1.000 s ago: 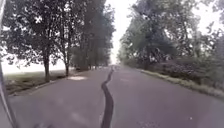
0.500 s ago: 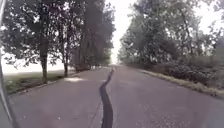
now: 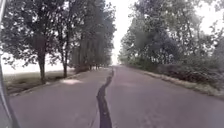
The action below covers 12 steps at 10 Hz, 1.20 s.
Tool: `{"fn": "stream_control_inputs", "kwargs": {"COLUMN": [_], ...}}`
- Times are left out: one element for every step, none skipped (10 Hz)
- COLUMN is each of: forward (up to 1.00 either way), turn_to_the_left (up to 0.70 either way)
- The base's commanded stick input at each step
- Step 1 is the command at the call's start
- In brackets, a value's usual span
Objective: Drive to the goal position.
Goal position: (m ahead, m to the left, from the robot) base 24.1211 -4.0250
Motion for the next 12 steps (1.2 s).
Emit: {"fn": "stream_control_inputs", "kwargs": {"forward": [0.70,0.70,0.70,0.70,0.70,0.70,0.70,0.70,0.70,0.70,0.70,0.70], "turn_to_the_left": [0.00,0.00,0.00,0.00,0.00,0.00,0.00,0.00,0.00,0.00,0.00,0.00]}}
